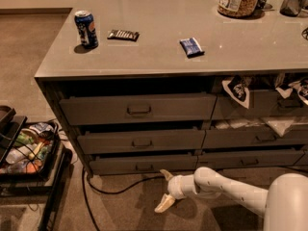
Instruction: Open bottom drawer
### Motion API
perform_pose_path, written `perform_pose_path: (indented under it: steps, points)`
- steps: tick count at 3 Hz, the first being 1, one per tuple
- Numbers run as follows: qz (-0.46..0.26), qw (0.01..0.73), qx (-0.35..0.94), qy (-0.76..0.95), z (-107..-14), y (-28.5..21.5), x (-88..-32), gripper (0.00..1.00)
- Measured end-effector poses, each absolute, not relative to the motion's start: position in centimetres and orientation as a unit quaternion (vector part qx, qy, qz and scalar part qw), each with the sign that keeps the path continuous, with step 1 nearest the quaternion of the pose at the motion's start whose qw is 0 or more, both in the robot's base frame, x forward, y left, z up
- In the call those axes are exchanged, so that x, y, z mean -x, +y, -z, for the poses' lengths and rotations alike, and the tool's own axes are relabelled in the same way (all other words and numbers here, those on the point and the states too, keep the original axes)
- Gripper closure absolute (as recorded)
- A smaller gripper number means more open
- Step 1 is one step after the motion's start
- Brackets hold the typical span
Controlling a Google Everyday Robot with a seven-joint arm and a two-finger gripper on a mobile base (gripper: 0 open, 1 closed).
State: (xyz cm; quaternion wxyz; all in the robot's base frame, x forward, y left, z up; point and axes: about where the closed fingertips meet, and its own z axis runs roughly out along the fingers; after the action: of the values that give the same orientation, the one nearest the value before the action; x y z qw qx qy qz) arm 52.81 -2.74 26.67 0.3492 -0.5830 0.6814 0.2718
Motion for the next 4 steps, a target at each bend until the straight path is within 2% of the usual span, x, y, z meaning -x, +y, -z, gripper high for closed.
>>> perform_pose_path:
  steps: [2,4]
  points:
    - [-0.260,0.341,0.592,0.682,-25.9,-2.8,-53.8,0.00]
    - [-0.244,0.317,0.648,0.648,-24.8,-2.8,-57.9,0.00]
